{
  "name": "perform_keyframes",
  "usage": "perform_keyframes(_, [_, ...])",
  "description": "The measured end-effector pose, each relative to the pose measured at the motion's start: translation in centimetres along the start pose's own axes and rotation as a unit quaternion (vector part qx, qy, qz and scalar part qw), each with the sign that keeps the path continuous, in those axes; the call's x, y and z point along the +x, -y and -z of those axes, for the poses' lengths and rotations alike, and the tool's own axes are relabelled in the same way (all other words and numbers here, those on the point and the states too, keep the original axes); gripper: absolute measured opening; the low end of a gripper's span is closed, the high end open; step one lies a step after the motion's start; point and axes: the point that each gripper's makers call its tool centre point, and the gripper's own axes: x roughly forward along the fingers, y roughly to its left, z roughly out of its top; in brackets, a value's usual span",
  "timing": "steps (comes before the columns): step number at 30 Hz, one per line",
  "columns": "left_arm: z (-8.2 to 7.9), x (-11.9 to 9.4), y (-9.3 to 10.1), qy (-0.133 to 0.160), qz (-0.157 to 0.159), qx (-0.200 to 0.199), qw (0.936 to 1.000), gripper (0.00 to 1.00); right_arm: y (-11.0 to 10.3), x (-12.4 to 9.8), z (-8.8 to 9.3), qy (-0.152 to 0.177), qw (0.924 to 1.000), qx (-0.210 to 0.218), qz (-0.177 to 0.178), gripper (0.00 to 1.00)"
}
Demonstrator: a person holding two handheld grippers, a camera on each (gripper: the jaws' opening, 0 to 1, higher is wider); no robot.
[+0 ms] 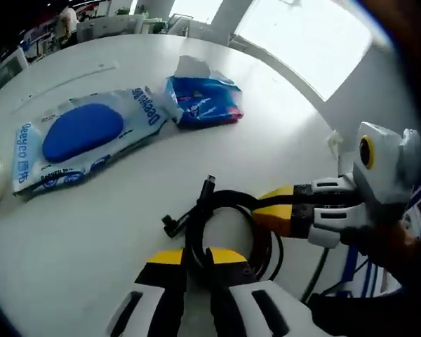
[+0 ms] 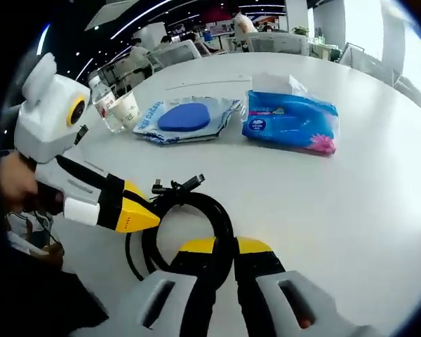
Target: Arrange the tabletop items into an orderly group along one side of the table until the central work area is clear of visible clutter.
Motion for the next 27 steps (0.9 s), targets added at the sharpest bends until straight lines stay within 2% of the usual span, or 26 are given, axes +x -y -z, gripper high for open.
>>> perform_keyframes(6, [-1.4, -1.5, 0.5, 0.01, -0.002, 0.028, 0.9995, 0.07, 0.0, -1.0, -1.0, 0.006, 1.0, 0.005, 0.004, 0.03])
perform_keyframes(13, [-3.1, -2.5, 0.7, 0.028, 0.001, 0.031, 0.9991, 0.06, 0.4, -1.5, -2.7, 0.025, 0.9996, 0.01, 0.013, 0.02])
perform_keyframes(21, [-4.9, -2.0, 0.2, 0.031, 0.006, 0.017, 0.9994, 0.06, 1.2, -1.2, -4.5, 0.025, 0.9996, 0.0, 0.015, 0.02])
perform_keyframes(27, [-6.2, -1.2, -0.4, 0.031, 0.005, 0.005, 0.9995, 0.06, 2.2, 0.0, -5.7, 0.016, 0.9997, -0.011, 0.014, 0.02])
